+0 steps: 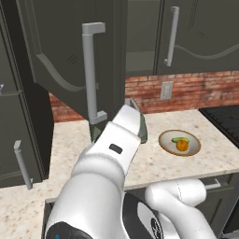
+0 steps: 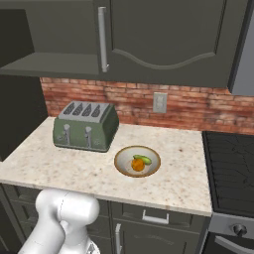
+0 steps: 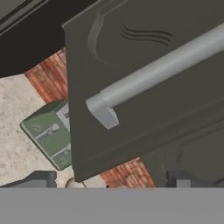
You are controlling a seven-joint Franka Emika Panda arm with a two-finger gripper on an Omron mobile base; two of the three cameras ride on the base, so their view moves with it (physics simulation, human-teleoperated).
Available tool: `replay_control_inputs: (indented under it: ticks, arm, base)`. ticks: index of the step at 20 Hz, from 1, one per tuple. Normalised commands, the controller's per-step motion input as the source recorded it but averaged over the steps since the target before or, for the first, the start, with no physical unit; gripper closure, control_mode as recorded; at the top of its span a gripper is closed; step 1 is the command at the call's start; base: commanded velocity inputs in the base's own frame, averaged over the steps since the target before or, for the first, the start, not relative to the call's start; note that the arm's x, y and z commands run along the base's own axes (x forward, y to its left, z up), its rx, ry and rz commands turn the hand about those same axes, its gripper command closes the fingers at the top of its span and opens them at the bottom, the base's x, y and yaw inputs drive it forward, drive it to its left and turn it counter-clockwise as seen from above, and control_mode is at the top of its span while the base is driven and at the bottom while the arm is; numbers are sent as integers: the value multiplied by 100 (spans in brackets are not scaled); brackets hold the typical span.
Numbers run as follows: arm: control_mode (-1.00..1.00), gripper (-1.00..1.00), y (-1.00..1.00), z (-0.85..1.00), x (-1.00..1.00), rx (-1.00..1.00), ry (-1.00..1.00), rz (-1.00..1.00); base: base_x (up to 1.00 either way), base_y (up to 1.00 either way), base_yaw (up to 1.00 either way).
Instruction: Open the cabinet. Pick the mango and orange from the cabinet and place them into the bowl. Then close the cabinet.
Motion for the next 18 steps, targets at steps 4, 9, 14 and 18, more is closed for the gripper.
replay_control_inputs:
  ticks: [4, 9, 14, 18]
  arm:
    - [-100, -100, 20, -6, 27, -5, -1, 0]
    - [-100, -100, 11, 0, 30, -2, 0, 0]
    - [-100, -100, 4, 0, 25, -1, 0, 0]
    - [-100, -100, 0, 0, 29, 0, 0, 0]
  base:
    - [0, 0, 0]
    - [0, 0, 0]
    - [0, 0, 0]
    - [0, 0, 0]
